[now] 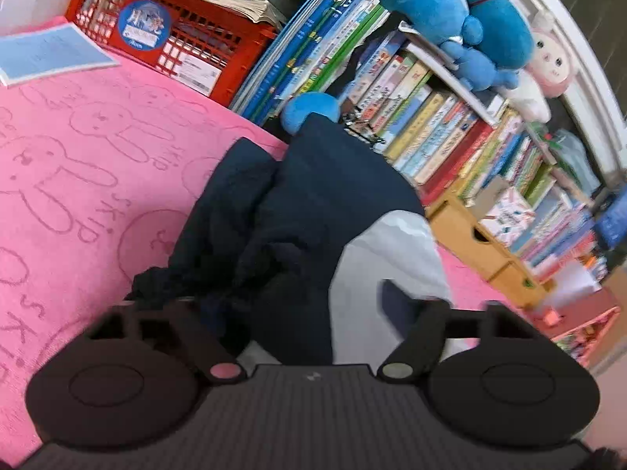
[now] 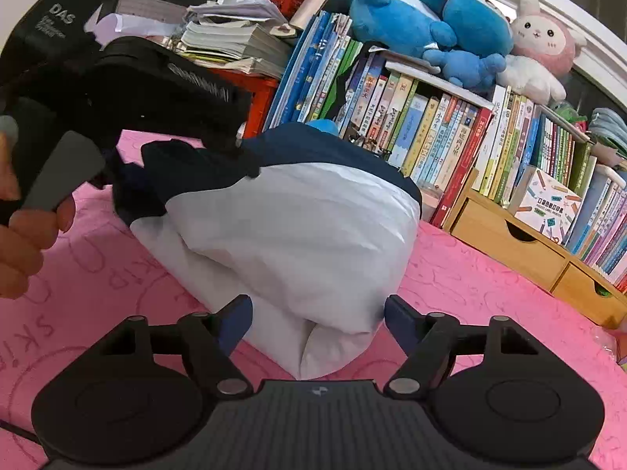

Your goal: Fold clothes

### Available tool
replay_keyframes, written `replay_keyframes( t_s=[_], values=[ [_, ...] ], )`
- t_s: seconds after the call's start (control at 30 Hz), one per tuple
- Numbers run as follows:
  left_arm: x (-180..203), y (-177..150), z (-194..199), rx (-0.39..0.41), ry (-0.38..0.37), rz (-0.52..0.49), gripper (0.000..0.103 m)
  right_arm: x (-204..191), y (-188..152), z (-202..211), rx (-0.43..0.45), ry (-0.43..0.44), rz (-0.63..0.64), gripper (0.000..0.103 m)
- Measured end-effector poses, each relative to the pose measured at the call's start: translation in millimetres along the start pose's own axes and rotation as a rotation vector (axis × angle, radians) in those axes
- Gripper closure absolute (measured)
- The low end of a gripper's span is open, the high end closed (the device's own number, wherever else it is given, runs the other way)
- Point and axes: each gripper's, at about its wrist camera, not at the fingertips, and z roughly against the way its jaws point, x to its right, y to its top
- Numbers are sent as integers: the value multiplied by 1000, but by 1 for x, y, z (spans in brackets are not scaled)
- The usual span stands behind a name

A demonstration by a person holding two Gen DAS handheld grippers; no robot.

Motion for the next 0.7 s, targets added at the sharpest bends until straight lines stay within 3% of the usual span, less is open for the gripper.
replay_keyframes(
  t_s=[0.13,0.2,0.27,0.33,0.47,0.53,0.57,0.6,0.63,0.7],
  values=[
    [0,-2,-6,3,27,20,36,1,0,-2,-6,-18,0,26],
    [-2,-1,3,46,47,26,69,3,0,-1,-12,-46,3,25],
    [-6,4,15,96,54,13,80,8,-2,-3,-23,-83,8,25],
    [-12,8,23,121,37,11,83,13,-2,-7,-44,-98,-13,24],
    [-15,10,21,104,6,32,79,20,-2,-11,-65,-92,-58,23],
    [-14,10,15,87,-11,44,58,17,-2,-12,-67,-95,-44,23],
    [-11,10,10,73,-19,42,39,16,-1,-12,-67,-95,-38,23],
    [-9,9,5,59,-26,40,37,15,-1,-12,-69,-96,-33,23],
    [-6,9,3,60,-17,30,40,14,0,-12,-70,-95,-33,23],
    [-1,8,6,105,39,-14,85,15,0,-13,-74,-95,-40,23]
  ],
)
